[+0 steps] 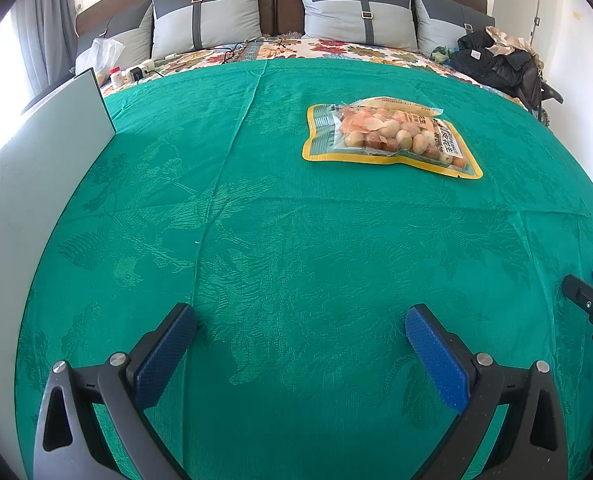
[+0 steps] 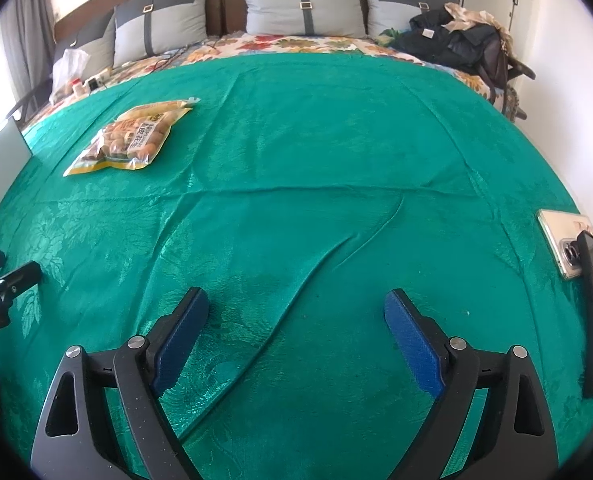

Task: Organize snacks

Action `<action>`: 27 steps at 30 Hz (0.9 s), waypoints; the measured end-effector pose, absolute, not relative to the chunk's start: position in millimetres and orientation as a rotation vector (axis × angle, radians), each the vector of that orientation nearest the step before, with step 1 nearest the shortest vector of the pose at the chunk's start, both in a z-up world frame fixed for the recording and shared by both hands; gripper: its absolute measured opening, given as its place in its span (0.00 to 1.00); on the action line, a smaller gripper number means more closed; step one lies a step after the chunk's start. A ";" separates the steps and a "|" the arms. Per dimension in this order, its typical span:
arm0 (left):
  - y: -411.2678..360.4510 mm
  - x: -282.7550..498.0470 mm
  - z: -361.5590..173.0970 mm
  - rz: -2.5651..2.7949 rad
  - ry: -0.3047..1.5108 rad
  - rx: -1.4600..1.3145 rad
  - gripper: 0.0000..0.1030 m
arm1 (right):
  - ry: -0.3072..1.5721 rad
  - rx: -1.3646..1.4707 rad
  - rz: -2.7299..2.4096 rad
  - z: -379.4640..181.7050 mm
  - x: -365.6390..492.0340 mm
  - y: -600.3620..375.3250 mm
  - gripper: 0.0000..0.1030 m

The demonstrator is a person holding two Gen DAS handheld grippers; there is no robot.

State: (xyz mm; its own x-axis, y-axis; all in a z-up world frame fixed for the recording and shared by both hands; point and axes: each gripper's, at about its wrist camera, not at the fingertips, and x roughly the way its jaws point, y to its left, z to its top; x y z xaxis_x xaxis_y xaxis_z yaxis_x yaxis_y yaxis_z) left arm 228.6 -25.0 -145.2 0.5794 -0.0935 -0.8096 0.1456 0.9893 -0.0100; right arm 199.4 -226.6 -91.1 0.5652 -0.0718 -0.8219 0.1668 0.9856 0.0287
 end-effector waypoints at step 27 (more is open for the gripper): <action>-24.8 228.3 -145.4 -0.140 0.942 0.059 1.00 | 0.961 0.107 -0.140 -91.4 198.8 -226.6 0.92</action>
